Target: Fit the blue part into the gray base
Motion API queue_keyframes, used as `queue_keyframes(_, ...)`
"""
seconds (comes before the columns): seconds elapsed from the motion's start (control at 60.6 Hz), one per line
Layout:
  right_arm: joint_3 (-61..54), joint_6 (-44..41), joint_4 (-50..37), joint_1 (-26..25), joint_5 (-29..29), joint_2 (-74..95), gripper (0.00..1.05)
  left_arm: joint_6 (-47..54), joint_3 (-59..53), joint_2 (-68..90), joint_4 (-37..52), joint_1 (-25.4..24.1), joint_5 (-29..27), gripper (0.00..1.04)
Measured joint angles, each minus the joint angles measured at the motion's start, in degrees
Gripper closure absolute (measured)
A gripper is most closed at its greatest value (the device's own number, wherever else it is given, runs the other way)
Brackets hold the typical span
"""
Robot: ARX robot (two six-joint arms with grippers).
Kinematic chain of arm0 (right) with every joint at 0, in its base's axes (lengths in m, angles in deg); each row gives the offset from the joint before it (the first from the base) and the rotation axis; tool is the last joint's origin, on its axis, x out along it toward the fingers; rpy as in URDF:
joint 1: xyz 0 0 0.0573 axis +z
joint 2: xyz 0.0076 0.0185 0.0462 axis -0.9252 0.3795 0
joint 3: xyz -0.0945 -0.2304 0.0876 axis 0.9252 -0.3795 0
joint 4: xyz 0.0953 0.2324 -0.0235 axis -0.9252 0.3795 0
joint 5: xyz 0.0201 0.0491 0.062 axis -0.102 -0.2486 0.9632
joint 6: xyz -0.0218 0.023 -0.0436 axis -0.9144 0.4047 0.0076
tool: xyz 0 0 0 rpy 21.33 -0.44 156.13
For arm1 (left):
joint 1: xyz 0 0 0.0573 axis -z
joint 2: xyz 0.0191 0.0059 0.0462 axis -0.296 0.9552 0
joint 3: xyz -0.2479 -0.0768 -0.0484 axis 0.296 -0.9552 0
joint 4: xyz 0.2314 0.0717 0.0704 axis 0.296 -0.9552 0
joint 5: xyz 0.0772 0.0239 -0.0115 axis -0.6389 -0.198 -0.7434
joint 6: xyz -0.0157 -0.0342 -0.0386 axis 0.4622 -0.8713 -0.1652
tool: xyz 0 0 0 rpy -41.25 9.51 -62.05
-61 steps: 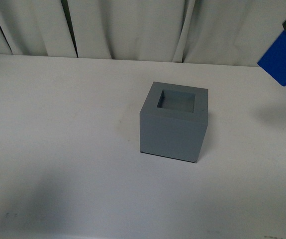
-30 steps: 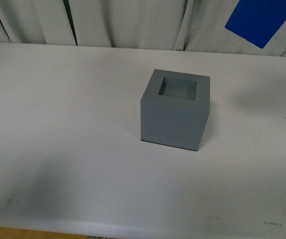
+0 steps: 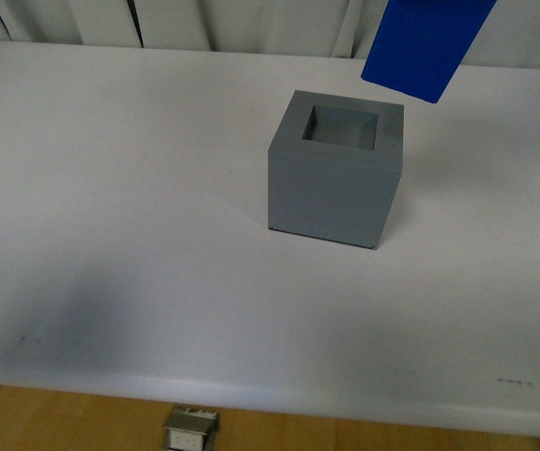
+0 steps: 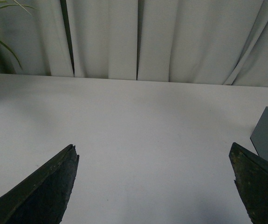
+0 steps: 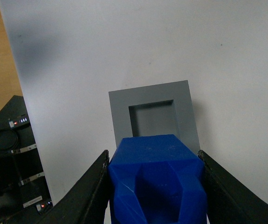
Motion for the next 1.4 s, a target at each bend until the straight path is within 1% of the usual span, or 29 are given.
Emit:
queue_keyframes(0.594, 6.60, -0.13, -0.79, 3.43, -1.38, 9.14, 0.57, 0.00, 0.00, 0.00, 0.00, 0.00, 0.00, 0.06)
queue_keyframes(1.403, 6.56, 0.04, -1.55, 3.58, -3.80, 10.62, 0.57, 0.00, 0.00, 0.00, 0.00, 0.00, 0.00, 0.06)
